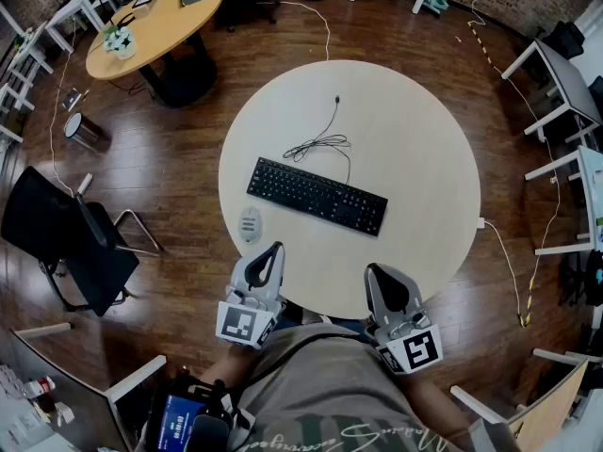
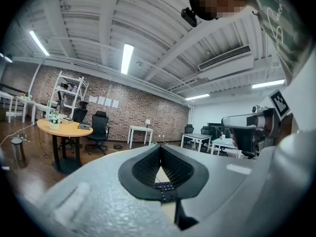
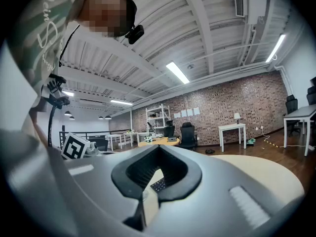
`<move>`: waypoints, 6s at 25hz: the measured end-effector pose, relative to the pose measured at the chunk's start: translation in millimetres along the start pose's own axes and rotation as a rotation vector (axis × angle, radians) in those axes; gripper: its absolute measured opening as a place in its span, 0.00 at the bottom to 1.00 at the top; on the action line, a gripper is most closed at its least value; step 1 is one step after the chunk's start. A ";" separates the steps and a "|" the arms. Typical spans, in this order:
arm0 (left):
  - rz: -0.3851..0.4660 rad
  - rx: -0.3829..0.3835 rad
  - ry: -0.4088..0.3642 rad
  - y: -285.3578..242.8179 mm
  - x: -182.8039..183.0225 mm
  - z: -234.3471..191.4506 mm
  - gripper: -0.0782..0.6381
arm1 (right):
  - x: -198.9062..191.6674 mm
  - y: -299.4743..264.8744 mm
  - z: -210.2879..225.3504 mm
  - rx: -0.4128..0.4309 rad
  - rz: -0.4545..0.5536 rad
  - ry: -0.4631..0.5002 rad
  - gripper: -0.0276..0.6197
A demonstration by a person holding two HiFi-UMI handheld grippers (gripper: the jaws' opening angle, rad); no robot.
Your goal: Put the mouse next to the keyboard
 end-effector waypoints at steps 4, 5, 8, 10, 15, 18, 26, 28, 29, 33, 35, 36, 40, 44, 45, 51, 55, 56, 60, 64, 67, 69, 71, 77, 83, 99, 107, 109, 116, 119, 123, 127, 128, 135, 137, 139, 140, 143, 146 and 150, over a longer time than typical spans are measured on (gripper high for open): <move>-0.015 -0.028 0.014 -3.8 -2.6 -18.0 0.11 | -0.7 -11.2 -8.1 -0.003 0.001 0.012 0.05; -0.024 -0.028 0.008 -5.1 -4.7 -23.7 0.11 | -0.2 -14.1 -9.1 -0.008 0.000 0.014 0.05; -0.070 -0.022 0.007 -7.4 -16.6 -43.7 0.12 | 3.1 -20.0 -13.9 -0.028 0.003 0.020 0.05; -0.104 -0.004 0.034 -8.8 -23.1 -56.8 0.21 | 3.0 -22.3 -17.6 -0.035 -0.001 0.017 0.05; -0.187 0.078 0.045 -16.2 -47.1 -90.3 0.38 | 0.5 -27.7 -25.5 -0.039 -0.019 -0.002 0.05; -0.259 0.131 0.072 -20.9 -70.6 -116.7 0.42 | 1.8 -26.7 -27.8 -0.050 -0.022 0.006 0.05; -0.442 0.236 0.063 -32.1 -130.2 -176.9 0.47 | -0.8 -20.6 -32.0 -0.099 -0.028 0.017 0.05; -0.507 0.247 0.057 -33.5 -151.3 -188.2 0.48 | -1.6 -17.4 -33.1 -0.111 -0.028 0.020 0.05; -0.539 0.254 0.061 -34.3 -162.4 -194.4 0.48 | -3.0 -15.6 -33.7 -0.118 -0.033 0.015 0.05; -0.630 0.316 0.095 -36.3 -197.7 -218.9 0.48 | -4.7 -9.4 -35.4 -0.135 -0.054 -0.004 0.05; -0.648 0.332 0.096 -35.1 -206.3 -224.9 0.48 | -5.8 -3.3 -34.9 -0.146 -0.062 0.005 0.05; -0.653 0.332 0.095 -35.1 -209.4 -226.3 0.48 | -7.2 -0.4 -34.1 -0.155 -0.067 0.006 0.05; -0.646 0.323 0.074 -37.7 -212.3 -227.3 0.49 | -15.9 10.1 -30.8 -0.198 -0.092 -0.005 0.05; -0.667 0.325 0.059 -37.9 -213.7 -225.9 0.49 | -18.6 18.8 -28.4 -0.214 -0.093 -0.009 0.05; -0.673 0.327 0.058 -38.2 -214.4 -224.5 0.49 | -19.4 20.8 -27.4 -0.215 -0.095 -0.009 0.05; -0.659 0.357 0.083 -32.0 -216.0 -212.1 0.48 | -17.6 30.5 -20.4 -0.208 -0.085 -0.030 0.05; -0.667 0.371 0.099 -24.5 -220.9 -196.7 0.48 | -17.2 36.5 -15.4 -0.179 -0.080 -0.045 0.05; -0.669 0.371 0.104 -23.4 -222.4 -192.9 0.48 | -18.7 38.1 -14.5 -0.171 -0.082 -0.047 0.05; -0.675 0.370 0.097 -15.8 -229.4 -176.2 0.48 | -23.5 46.7 -11.4 -0.140 -0.080 -0.061 0.05; -0.680 0.374 0.091 -11.9 -237.1 -156.2 0.48 | -26.2 54.6 -3.4 -0.102 -0.084 -0.052 0.05; -0.703 0.369 0.071 -6.7 -244.7 -134.6 0.48 | -22.5 58.9 2.5 -0.078 -0.075 -0.089 0.05; -0.717 0.374 0.057 -2.9 -249.2 -118.2 0.48 | -22.7 64.8 9.4 -0.061 -0.068 -0.095 0.05; -0.726 0.382 0.056 -1.1 -254.5 -102.1 0.48 | -23.6 70.9 18.3 -0.047 -0.065 -0.089 0.05; -0.747 0.367 0.076 -3.4 -276.6 -48.5 0.48 | -33.5 99.4 56.9 -0.049 -0.063 -0.060 0.05; -0.745 0.382 0.077 -11.1 -289.7 -11.3 0.48 | -47.1 115.5 96.0 -0.053 -0.041 -0.043 0.05; -0.747 0.295 0.096 -62.1 -323.4 86.4 0.48 | -70.1 148.9 165.0 -0.112 -0.064 -0.059 0.05; -0.792 0.173 0.028 -110.2 -335.7 129.8 0.48 | -79.0 173.7 189.7 -0.178 -0.085 -0.076 0.05; -0.796 0.149 0.019 -126.7 -335.9 137.9 0.48 | -81.0 179.0 196.2 -0.201 -0.082 -0.082 0.05; -0.811 0.081 -0.013 -180.7 -344.2 165.9 0.48 | -95.8 196.3 219.2 -0.263 -0.122 -0.093 0.05; -0.812 0.055 -0.031 -200.1 -347.1 178.0 0.48 | -98.2 202.1 228.0 -0.285 -0.124 -0.104 0.05; -0.809 0.025 -0.035 -225.5 -351.3 196.0 0.48 | -100.9 210.1 239.1 -0.316 -0.120 -0.122 0.05; -0.783 -0.017 -0.043 -252.9 -353.4 213.8 0.48 | -105.1 216.4 246.6 -0.334 -0.142 -0.120 0.05; -0.779 -0.024 -0.052 -259.0 -354.5 218.6 0.48 | -107.7 219.8 248.4 -0.340 -0.153 -0.119 0.05; -0.790 -0.100 -0.127 -287.4 -364.2 245.5 0.49 | -120.3 240.2 249.6 -0.418 -0.186 -0.122 0.05; -0.783 -0.107 -0.134 -291.7 -362.9 249.5 0.49 | -119.3 246.1 251.4 -0.451 -0.181 -0.109 0.05; -0.775 -0.113 -0.116 -293.3 -363.3 250.9 0.49 | -118.6 251.2 253.3 -0.472 -0.175 -0.113 0.05; -0.764 -0.116 -0.094 -293.8 -363.0 250.5 0.48 | -117.9 253.1 254.6 -0.480 -0.173 -0.117 0.05; -0.698 -0.119 -0.028 -293.0 -353.1 247.0 0.48 | -109.8 258.3 259.0 -0.497 -0.165 -0.107 0.05; -0.643 -0.175 -0.045 -287.4 -337.4 253.4 0.48 | -105.0 266.8 263.4 -0.521 -0.165 -0.092 0.05; -0.541 -0.280 -0.104 -267.4 -304.9 260.4 0.48 | -97.5 266.8 263.8 -0.542 -0.125 -0.143 0.05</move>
Point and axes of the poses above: the fingertips, and each gripper's own axes: y backward along the fingers, z to its right, x out of its top, the point moved 4 cm from there along y, backward along the fingers, and after that the axes turned 10 degrees about y, right-handed, at the moved point
